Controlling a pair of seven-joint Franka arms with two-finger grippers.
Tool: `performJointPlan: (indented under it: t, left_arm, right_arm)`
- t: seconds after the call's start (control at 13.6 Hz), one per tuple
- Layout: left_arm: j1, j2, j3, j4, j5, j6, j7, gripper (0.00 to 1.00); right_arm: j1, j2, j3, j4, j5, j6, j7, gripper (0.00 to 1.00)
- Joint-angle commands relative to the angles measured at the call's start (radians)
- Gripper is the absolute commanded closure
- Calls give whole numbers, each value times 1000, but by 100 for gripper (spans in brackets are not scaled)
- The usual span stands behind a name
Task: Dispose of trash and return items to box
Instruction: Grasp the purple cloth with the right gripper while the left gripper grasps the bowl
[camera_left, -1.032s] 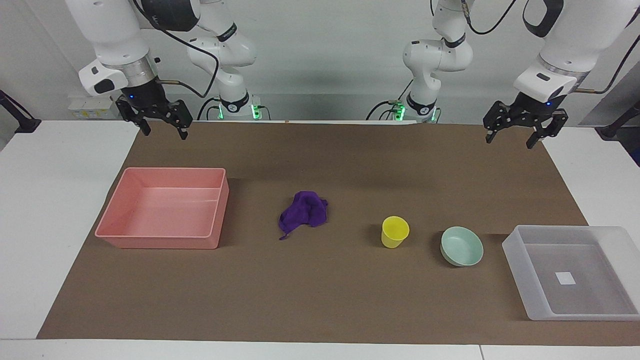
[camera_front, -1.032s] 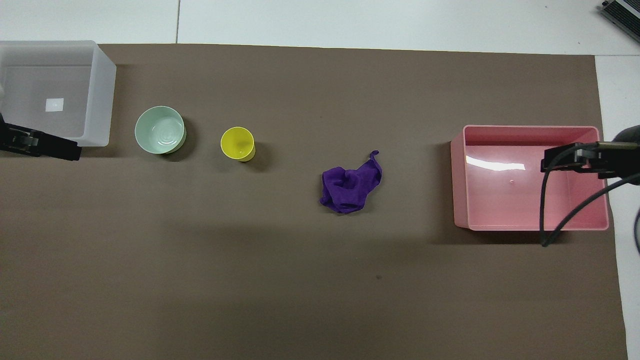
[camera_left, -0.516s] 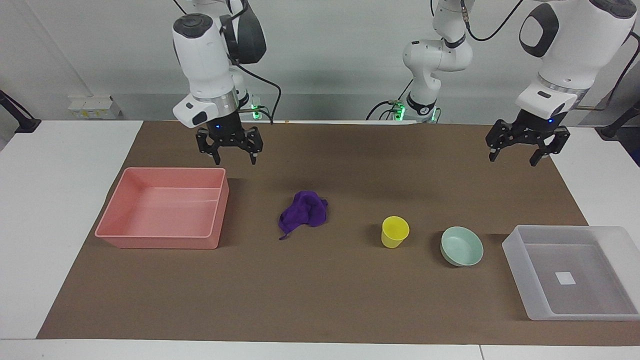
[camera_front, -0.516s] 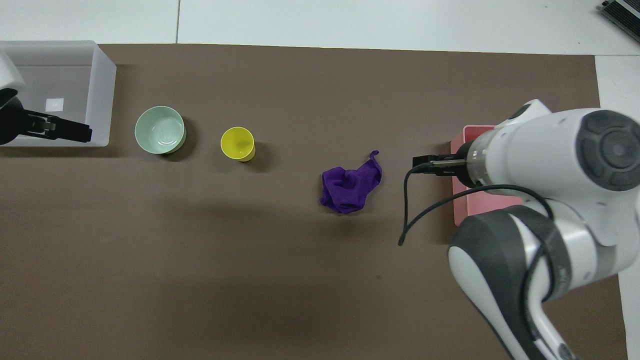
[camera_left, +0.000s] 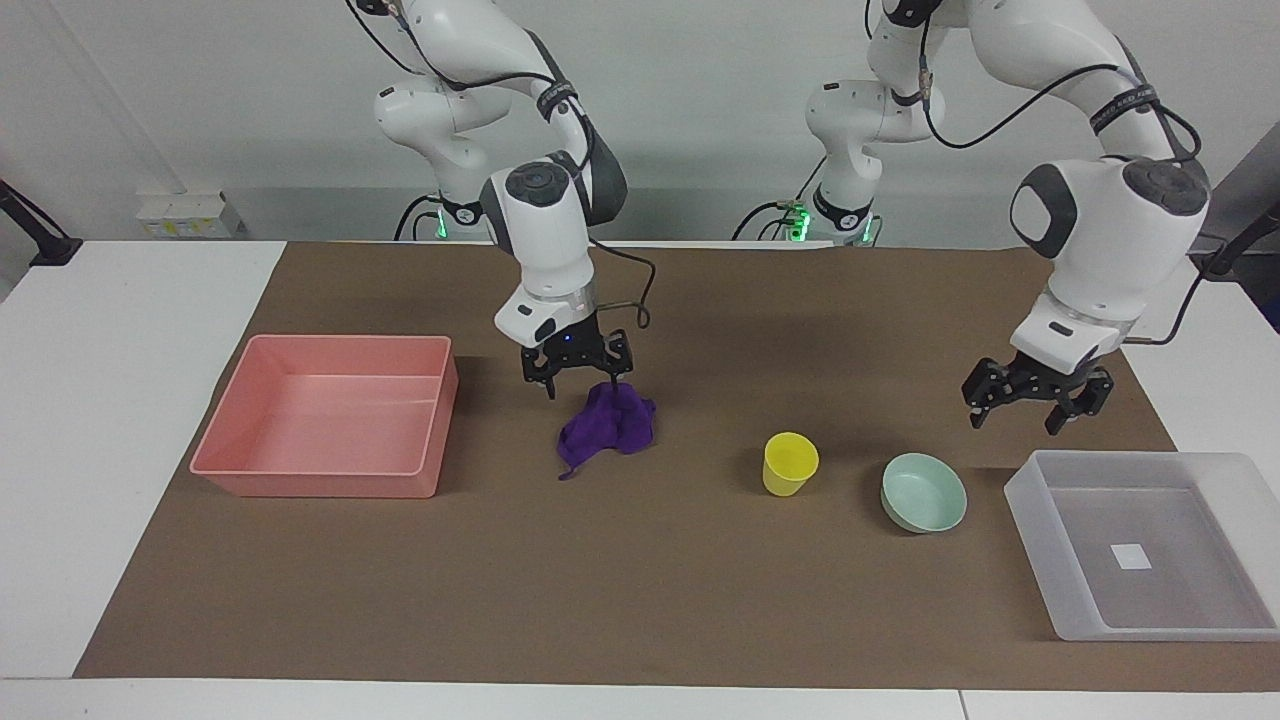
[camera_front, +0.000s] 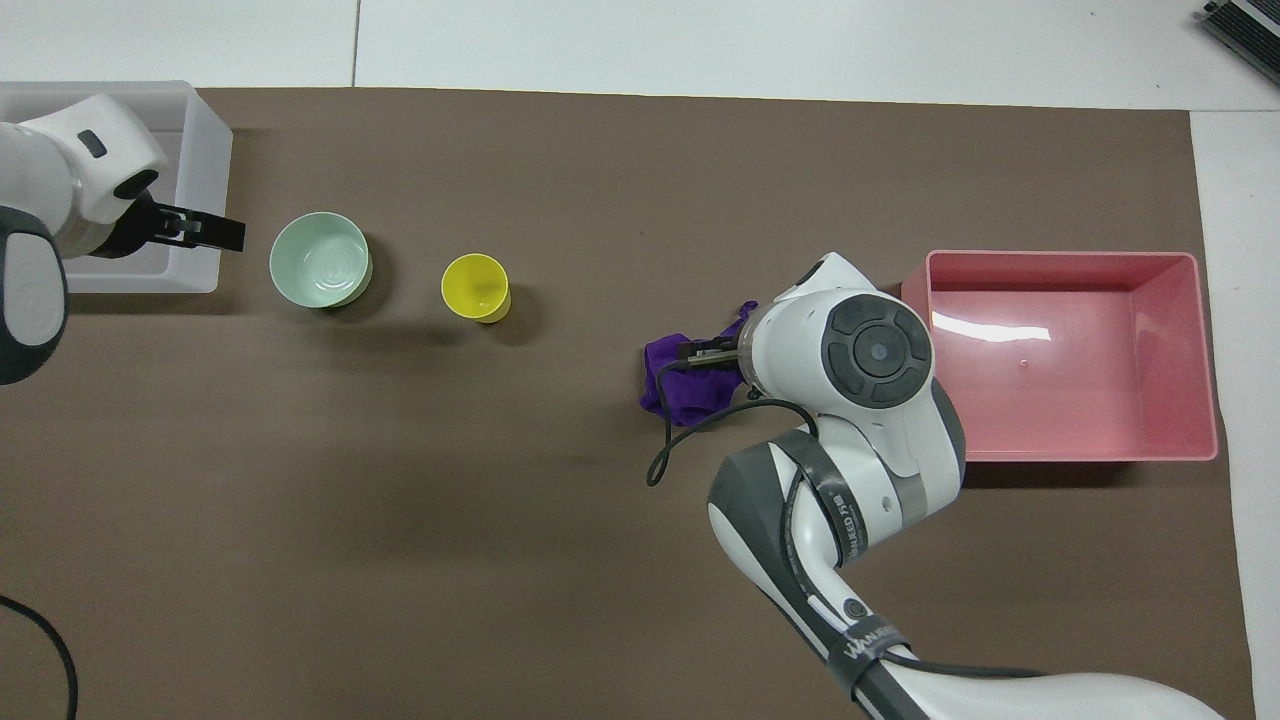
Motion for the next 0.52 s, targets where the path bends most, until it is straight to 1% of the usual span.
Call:
performJointPlan:
  t: [0.0,0.15,0.29,0.37,0.44]
  left_arm:
    - [9,40,-5,-42,-48,101,-8,0]
    - [18,80,-5,-42,-99,147,-40,0]
    - [18,120,-7,-44,-102,185,-103,0]
    - [18,134,-5,-45,-102,199,-103,0]
    - [18,149,-5,-47,-104,210,-111,0]
  right_arm:
    - [32,25,0,-31,13,63,11,0]
    - [40,77,0,-31,13,110,8,0]
    - [63,129,0,-31,11,138,0,0]
    - [60,135,0,-31,4,158,-29,31]
    - [60,137,-2,-27,4,149,-30,83]
